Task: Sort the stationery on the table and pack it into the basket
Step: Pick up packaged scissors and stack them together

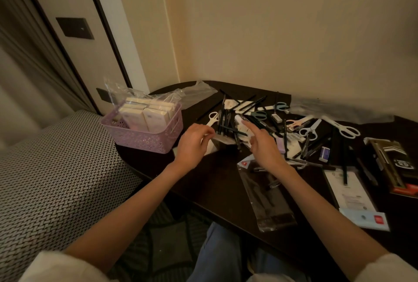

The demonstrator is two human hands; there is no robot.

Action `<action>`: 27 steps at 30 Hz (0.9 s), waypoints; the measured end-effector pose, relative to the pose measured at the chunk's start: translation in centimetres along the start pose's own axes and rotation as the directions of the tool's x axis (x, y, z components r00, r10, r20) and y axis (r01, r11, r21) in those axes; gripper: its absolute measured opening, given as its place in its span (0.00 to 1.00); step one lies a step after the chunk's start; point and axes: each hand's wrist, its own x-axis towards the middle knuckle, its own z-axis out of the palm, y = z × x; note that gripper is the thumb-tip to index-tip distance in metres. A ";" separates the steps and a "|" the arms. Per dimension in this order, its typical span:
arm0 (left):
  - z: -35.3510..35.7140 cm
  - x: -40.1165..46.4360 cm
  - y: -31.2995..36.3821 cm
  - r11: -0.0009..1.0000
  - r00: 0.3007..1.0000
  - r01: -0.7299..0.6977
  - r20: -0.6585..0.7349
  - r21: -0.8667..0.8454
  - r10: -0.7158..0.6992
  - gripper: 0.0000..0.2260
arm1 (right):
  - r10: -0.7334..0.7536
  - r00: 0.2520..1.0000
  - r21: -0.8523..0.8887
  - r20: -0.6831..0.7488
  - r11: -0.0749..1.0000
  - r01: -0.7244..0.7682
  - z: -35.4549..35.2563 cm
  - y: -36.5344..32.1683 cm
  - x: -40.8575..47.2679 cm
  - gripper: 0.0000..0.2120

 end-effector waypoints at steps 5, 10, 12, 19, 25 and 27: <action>-1.2 2.5 1.1 0.999 0.998 0.016 -0.062 -0.045 -0.019 0.05 | -0.045 0.994 0.052 0.097 0.998 0.040 -0.9 -1.1 0.1 0.21; -2.0 3.2 2.4 0.996 0.998 -0.019 -0.064 -0.090 0.013 0.05 | -0.079 0.985 0.004 0.152 0.997 0.079 -1.1 -2.4 -0.2 0.23; -2.4 3.2 3.1 0.992 0.996 -0.041 -0.084 -0.117 0.032 0.05 | -0.094 0.992 0.041 0.085 0.995 0.091 -0.7 -2.4 -0.3 0.15; -3.0 1.4 5.2 0.947 0.998 0.002 -0.062 -0.322 -0.024 0.07 | -0.056 0.974 0.137 -0.219 0.987 0.088 -0.4 -2.2 -1.4 0.13; -1.4 -0.4 6.4 0.757 0.975 0.201 0.049 -0.621 -0.219 0.21 | -0.168 0.935 -0.033 -0.311 0.986 0.166 0.0 -2.5 -3.1 0.09; -0.8 -0.8 7.1 0.728 0.967 0.221 0.050 -0.648 -0.249 0.26 | -0.157 0.937 -0.026 -0.312 0.987 0.157 0.1 -2.6 -3.5 0.09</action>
